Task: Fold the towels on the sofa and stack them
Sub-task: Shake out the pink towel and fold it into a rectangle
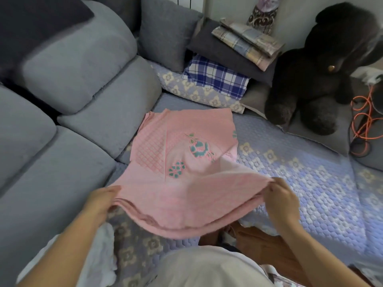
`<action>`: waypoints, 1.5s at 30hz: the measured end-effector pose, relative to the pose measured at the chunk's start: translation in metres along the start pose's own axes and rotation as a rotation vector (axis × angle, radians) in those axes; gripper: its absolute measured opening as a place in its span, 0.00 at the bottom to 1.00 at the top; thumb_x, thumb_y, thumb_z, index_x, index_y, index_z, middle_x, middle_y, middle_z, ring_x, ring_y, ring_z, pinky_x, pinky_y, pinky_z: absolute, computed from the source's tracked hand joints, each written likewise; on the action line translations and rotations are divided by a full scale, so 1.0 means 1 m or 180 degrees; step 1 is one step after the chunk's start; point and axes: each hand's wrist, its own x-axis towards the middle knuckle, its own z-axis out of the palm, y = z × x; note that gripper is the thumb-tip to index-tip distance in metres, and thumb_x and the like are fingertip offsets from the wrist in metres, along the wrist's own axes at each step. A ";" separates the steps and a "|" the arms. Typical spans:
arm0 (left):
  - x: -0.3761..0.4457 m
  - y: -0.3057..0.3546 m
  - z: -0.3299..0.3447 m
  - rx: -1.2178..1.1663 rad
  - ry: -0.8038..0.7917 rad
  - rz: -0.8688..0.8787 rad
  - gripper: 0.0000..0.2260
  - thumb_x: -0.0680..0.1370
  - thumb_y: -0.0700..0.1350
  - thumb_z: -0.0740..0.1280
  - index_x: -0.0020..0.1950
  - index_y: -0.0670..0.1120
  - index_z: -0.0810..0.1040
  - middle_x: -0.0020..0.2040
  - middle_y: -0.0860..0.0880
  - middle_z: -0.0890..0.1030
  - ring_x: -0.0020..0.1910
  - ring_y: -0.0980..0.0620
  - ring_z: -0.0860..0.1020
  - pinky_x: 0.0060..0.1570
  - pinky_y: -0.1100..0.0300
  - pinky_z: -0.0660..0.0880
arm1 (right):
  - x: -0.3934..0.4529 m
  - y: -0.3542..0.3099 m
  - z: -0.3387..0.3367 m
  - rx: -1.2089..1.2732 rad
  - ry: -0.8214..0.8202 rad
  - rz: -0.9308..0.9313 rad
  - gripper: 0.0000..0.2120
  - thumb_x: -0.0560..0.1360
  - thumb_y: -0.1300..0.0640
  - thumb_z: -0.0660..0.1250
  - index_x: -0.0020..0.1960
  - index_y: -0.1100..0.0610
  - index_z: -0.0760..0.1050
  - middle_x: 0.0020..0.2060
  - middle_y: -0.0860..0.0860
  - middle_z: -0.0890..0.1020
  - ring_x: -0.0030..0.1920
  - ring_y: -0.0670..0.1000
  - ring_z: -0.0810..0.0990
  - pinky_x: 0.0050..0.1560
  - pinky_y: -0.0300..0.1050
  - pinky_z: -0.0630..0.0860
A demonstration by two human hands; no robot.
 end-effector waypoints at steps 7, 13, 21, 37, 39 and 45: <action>-0.008 -0.012 -0.042 -0.0347 -0.0438 -0.0756 0.13 0.83 0.35 0.57 0.50 0.46 0.79 0.30 0.53 0.83 0.37 0.54 0.75 0.26 0.68 0.75 | 0.011 0.050 0.002 0.0845 0.0457 0.2137 0.10 0.76 0.67 0.59 0.44 0.67 0.79 0.53 0.60 0.79 0.41 0.59 0.74 0.47 0.49 0.72; -0.025 -0.011 -0.031 -0.0239 -0.0472 -0.0747 0.13 0.84 0.36 0.57 0.48 0.46 0.79 0.28 0.54 0.82 0.36 0.54 0.74 0.35 0.60 0.76 | 0.010 0.037 0.012 0.2479 0.0478 0.3850 0.14 0.78 0.64 0.61 0.61 0.66 0.77 0.55 0.64 0.81 0.52 0.63 0.82 0.45 0.51 0.76; -0.019 -0.035 -0.043 -0.0111 -0.0303 -0.0649 0.14 0.83 0.34 0.56 0.49 0.47 0.79 0.45 0.48 0.78 0.39 0.53 0.73 0.40 0.58 0.72 | 0.012 0.029 0.022 0.1418 -0.0231 0.3145 0.14 0.80 0.63 0.60 0.64 0.63 0.76 0.61 0.57 0.78 0.60 0.56 0.79 0.52 0.45 0.75; -0.006 -0.041 -0.045 0.0218 -0.0252 -0.0608 0.14 0.83 0.34 0.58 0.46 0.45 0.79 0.45 0.46 0.77 0.39 0.51 0.73 0.28 0.62 0.78 | -0.016 0.062 0.005 -0.0688 -0.0710 0.1025 0.04 0.75 0.65 0.63 0.48 0.59 0.74 0.42 0.55 0.72 0.36 0.57 0.74 0.36 0.48 0.73; -0.007 -0.043 -0.047 0.0230 -0.0263 -0.0602 0.14 0.84 0.34 0.57 0.48 0.45 0.80 0.45 0.47 0.77 0.39 0.51 0.73 0.34 0.58 0.77 | -0.014 0.061 0.012 -0.0945 -0.0851 0.0947 0.05 0.77 0.64 0.62 0.50 0.58 0.76 0.44 0.55 0.72 0.39 0.57 0.74 0.37 0.49 0.71; -0.010 -0.052 -0.047 0.0265 -0.0289 -0.0528 0.14 0.83 0.33 0.58 0.50 0.46 0.81 0.45 0.48 0.78 0.39 0.51 0.74 0.40 0.56 0.73 | -0.001 0.061 0.028 0.0557 -0.0764 0.2589 0.11 0.77 0.60 0.58 0.41 0.64 0.76 0.43 0.62 0.79 0.40 0.63 0.79 0.41 0.51 0.77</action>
